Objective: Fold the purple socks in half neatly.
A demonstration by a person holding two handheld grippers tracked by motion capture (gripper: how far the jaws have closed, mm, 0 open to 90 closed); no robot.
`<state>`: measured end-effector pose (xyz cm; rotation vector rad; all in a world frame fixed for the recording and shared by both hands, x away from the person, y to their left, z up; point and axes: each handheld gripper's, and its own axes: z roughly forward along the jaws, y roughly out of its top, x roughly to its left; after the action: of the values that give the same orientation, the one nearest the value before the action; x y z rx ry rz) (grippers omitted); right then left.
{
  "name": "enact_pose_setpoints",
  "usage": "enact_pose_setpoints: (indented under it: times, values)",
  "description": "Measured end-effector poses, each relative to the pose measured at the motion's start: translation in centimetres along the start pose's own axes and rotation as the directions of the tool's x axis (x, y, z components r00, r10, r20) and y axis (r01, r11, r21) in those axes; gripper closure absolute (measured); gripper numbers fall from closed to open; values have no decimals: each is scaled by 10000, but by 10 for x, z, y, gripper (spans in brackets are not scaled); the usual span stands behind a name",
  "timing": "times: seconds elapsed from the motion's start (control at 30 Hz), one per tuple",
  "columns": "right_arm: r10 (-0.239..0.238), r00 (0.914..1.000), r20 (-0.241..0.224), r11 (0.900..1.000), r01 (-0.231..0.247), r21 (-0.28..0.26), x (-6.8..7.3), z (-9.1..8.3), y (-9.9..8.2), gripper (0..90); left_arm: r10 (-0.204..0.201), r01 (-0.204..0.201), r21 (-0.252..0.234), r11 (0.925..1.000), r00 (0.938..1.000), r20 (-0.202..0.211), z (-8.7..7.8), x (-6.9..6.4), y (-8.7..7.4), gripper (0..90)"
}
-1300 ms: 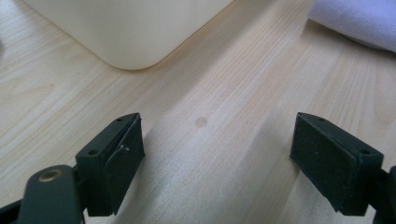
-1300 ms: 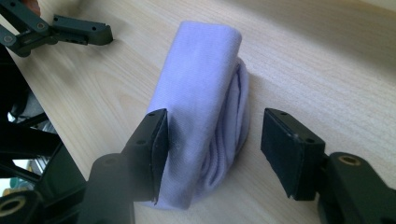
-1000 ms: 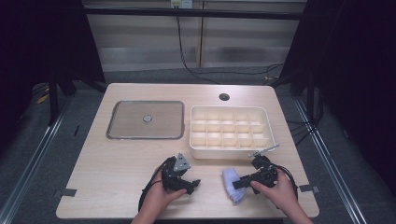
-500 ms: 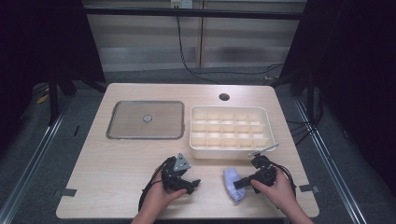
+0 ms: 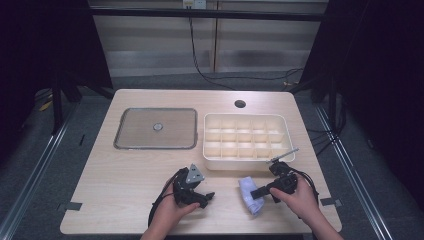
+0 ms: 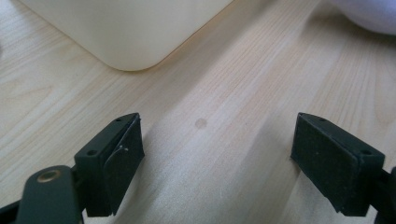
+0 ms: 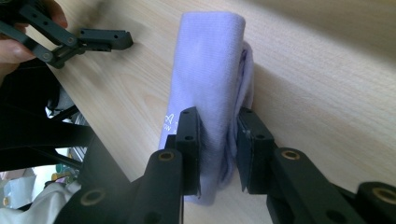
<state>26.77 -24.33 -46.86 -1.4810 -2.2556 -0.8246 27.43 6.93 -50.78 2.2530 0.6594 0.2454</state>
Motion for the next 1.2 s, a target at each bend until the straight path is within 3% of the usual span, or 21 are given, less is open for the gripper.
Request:
enact_pose_setpoints:
  times: [0.77, 1.2]
  values:
    - [-210, 9991, 363, 9998, 208, 57, 2, -42, 14, 730, -19, 19, -80, 10000, 10000, 19, 0, 0, 0, 163]
    - [-374, 9986, 385, 9993, 374, 21, 6, -49, 20, 729, -5, 5, -41, 10000, 10000, 29, 0, 0, 0, 163]
